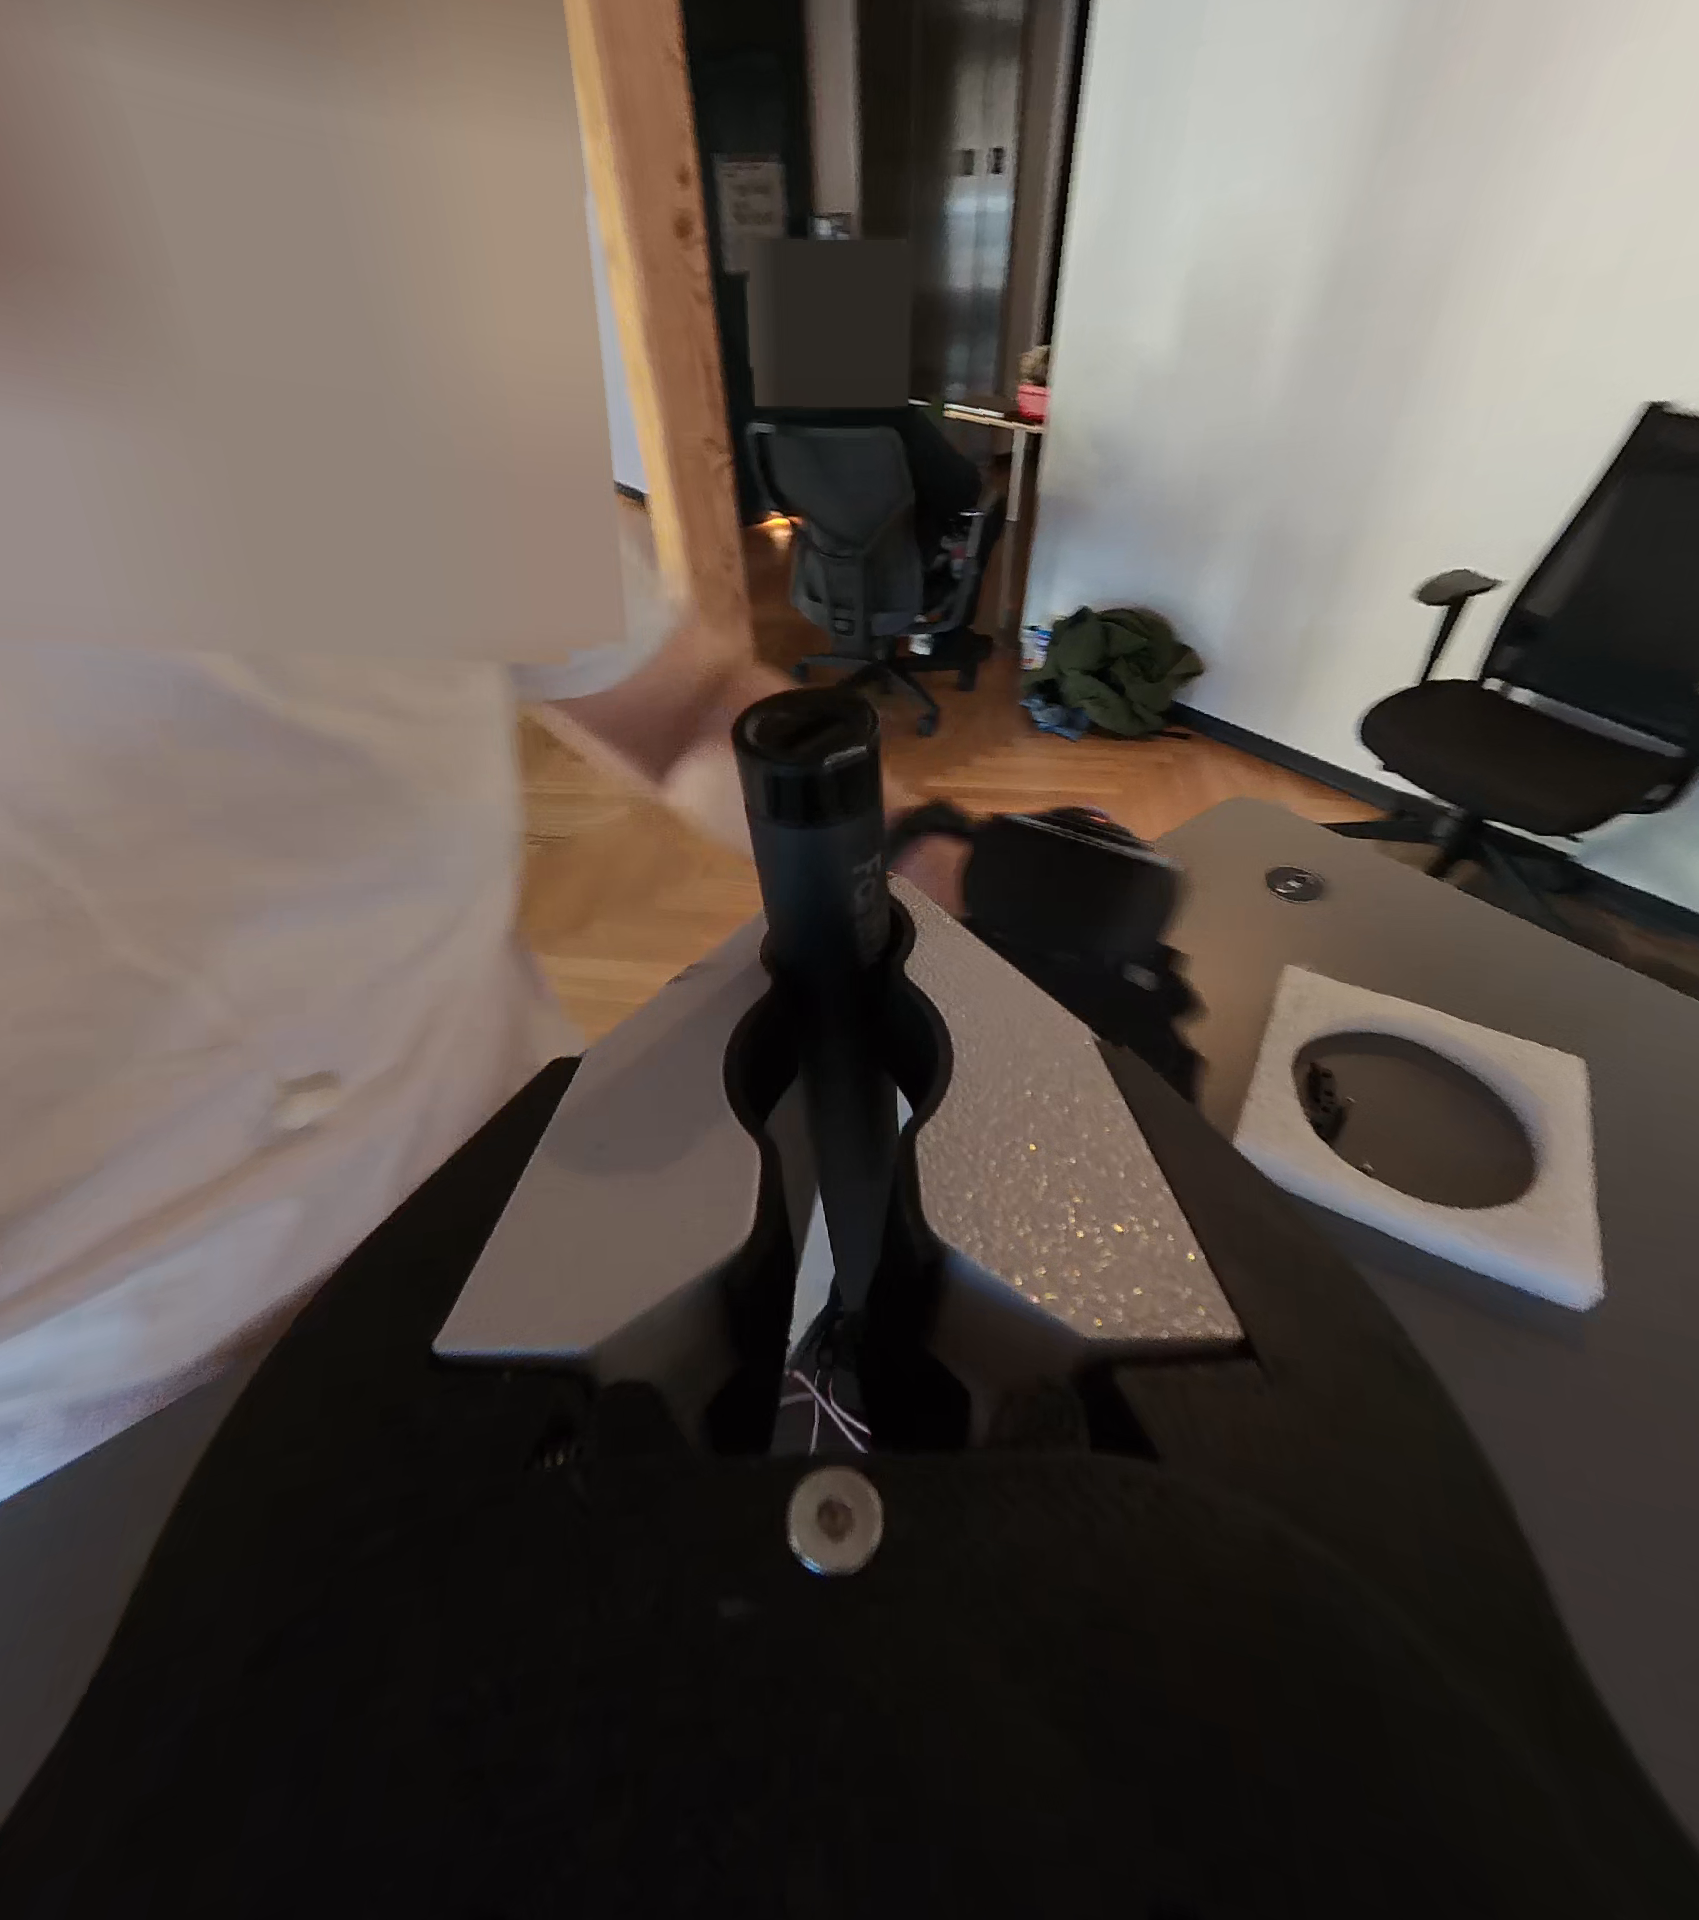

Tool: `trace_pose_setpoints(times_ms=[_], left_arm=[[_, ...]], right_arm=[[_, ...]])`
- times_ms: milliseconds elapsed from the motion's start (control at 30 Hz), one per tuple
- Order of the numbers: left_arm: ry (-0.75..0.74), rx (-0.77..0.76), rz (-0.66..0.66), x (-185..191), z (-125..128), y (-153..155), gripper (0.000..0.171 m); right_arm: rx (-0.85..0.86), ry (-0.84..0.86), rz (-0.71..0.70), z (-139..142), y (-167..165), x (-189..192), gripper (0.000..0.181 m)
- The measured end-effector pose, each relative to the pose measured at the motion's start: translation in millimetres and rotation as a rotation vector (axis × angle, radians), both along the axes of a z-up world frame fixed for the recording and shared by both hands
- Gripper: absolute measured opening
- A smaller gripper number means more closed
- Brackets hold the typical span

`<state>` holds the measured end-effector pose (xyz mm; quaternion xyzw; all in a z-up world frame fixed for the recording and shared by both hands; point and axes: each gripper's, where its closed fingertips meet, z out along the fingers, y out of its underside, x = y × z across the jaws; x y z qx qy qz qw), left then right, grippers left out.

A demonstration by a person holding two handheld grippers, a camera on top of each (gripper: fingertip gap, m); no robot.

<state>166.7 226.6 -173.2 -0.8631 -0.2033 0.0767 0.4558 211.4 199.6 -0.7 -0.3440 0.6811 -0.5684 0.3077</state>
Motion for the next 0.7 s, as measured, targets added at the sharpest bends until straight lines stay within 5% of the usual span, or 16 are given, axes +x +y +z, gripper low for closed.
trace_pose_setpoints(times_ms=[133, 267, 367, 467, 567, 700], left_arm=[[-0.010, 0.008, -0.386, 12.4, 0.3, -1.7, 0.063], [-0.009, 0.002, -0.514, 11.6, -0.2, 0.3, 0.064], [-0.034, -0.027, -0.335, 4.3, -5.7, -4.0, 0.106], [-0.058, 0.029, -0.096, 5.5, 0.7, -8.6, 0.101], [-0.052, 0.113, 0.180, 5.9, 11.4, -5.9, 0.075], [0.031, 0.023, 0.527, 2.5, 6.2, -8.9, 0.068]], right_arm=[[0.006, -0.019, 0.039, 0.5, -3.4, 4.9, 0.009], [0.025, -0.003, -0.027, 0.1, -11.4, 6.8, 0.009], [0.029, 0.031, -0.103, -1.4, -14.2, 7.1, 0.009], [0.021, 0.064, -0.154, -2.6, -14.1, 6.9, 0.009], [0.010, 0.073, -0.186, -2.6, -12.4, 5.8, 0.009], [-0.010, 0.091, -0.211, -2.9, -9.5, 7.3, 0.008]])
